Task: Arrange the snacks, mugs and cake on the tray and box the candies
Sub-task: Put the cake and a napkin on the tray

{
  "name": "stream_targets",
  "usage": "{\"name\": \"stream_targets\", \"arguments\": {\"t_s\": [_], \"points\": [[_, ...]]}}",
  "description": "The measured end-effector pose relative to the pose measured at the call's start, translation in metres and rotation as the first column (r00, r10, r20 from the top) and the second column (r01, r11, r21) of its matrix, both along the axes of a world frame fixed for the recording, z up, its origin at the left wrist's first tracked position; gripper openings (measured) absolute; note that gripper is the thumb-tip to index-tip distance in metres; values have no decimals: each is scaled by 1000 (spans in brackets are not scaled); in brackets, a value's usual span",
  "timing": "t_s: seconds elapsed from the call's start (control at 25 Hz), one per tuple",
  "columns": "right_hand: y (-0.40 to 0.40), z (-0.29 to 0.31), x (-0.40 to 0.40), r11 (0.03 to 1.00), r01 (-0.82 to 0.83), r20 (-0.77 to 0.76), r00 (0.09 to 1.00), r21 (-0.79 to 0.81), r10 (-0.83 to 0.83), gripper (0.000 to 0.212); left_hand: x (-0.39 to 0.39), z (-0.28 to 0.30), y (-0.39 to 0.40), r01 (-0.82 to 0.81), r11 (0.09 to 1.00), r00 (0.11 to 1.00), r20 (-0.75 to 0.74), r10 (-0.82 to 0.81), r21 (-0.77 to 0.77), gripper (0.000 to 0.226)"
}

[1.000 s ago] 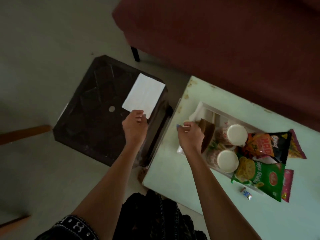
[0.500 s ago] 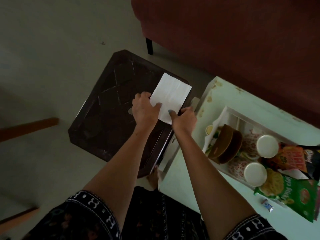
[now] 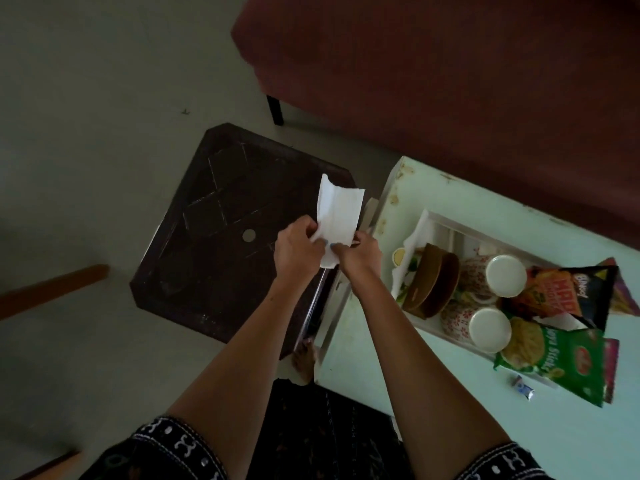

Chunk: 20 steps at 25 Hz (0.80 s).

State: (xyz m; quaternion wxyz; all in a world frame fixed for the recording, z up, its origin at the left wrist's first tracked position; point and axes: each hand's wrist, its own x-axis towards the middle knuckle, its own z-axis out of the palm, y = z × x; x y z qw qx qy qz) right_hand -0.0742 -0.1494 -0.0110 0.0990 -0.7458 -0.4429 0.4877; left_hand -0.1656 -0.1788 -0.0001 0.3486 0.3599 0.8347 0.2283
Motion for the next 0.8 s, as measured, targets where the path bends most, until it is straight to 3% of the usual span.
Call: {"name": "stream_targets", "arguments": {"t_s": [0.12,0.2,0.32,0.52,0.8], "points": [[-16,19,22,991,-28,83,996,128,18,30,28,13,-8,58,998,997,54,-60,40,6],[-27,29,42,982,-4,150,988,191,-25,25,53,20,-11,141,988,988,53,-144,64,15],[-41,36,81,970,103,214,965,222,-152,20,96,24,-15,243,969,969,40,-245,51,25],[-60,24,140,961,194,272,931,195,-243,11,163,12,-27,332,943,933,155,-324,-32,30],[-62,-11,179,982,136,251,954,131,-166,35,196,-16,-33,295,955,942,155,-296,34,24]]}}
